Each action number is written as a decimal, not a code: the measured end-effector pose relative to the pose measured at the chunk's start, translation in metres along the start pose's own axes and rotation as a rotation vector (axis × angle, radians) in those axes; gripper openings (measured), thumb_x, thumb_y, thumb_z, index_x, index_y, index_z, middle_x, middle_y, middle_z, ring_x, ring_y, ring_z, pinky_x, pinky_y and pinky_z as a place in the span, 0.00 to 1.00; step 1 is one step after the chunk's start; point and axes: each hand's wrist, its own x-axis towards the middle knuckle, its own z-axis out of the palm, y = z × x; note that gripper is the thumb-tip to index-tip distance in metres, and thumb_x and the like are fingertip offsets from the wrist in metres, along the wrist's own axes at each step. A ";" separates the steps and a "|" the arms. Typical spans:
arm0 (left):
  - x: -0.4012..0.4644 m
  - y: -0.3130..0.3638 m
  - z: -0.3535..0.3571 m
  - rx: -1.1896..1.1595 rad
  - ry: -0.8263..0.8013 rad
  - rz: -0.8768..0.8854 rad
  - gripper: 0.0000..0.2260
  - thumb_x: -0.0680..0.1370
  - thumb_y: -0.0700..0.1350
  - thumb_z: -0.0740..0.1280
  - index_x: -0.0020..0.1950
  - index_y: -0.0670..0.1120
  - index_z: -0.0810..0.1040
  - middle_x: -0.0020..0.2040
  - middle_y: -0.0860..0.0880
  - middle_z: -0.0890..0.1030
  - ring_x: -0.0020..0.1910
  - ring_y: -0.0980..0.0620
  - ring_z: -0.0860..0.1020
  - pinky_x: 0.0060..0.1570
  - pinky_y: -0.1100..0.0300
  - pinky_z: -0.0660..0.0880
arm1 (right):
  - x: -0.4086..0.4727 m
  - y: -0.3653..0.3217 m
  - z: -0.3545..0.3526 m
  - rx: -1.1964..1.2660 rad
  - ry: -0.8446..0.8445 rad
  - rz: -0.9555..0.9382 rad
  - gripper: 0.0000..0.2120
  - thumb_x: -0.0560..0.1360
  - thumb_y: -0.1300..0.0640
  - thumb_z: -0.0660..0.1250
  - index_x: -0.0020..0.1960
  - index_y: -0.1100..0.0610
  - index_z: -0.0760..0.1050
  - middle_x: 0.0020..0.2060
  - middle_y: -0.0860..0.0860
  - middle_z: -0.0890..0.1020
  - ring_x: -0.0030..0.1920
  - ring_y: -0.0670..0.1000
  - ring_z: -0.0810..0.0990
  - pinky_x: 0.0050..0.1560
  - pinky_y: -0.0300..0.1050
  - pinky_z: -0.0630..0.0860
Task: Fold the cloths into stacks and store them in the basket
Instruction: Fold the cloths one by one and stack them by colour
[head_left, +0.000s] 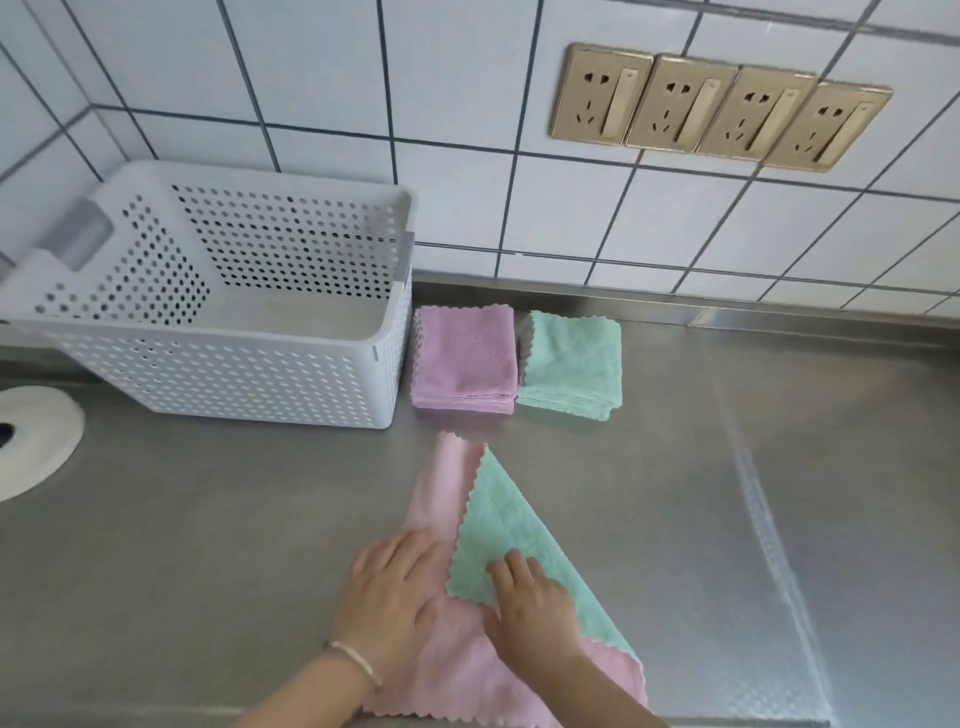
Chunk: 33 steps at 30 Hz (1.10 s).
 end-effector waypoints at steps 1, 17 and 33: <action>0.013 -0.001 -0.004 0.034 -0.013 -0.022 0.27 0.61 0.57 0.66 0.59 0.52 0.72 0.60 0.55 0.75 0.57 0.54 0.69 0.52 0.53 0.75 | 0.003 0.001 0.000 -0.033 0.005 0.031 0.10 0.53 0.54 0.70 0.33 0.52 0.72 0.28 0.46 0.73 0.23 0.48 0.71 0.20 0.37 0.56; 0.058 0.000 -0.004 0.147 -0.274 -0.132 0.45 0.68 0.71 0.56 0.75 0.52 0.37 0.72 0.54 0.29 0.72 0.53 0.30 0.69 0.42 0.34 | 0.034 0.128 -0.052 0.249 0.150 0.687 0.19 0.77 0.60 0.56 0.68 0.56 0.62 0.47 0.56 0.80 0.44 0.58 0.79 0.37 0.45 0.69; 0.012 0.041 0.013 0.046 0.003 0.269 0.16 0.58 0.60 0.64 0.42 0.55 0.74 0.43 0.57 0.78 0.42 0.57 0.74 0.40 0.65 0.77 | -0.044 0.090 -0.022 0.181 0.134 -0.040 0.14 0.59 0.57 0.77 0.42 0.50 0.78 0.38 0.44 0.79 0.36 0.46 0.78 0.32 0.35 0.75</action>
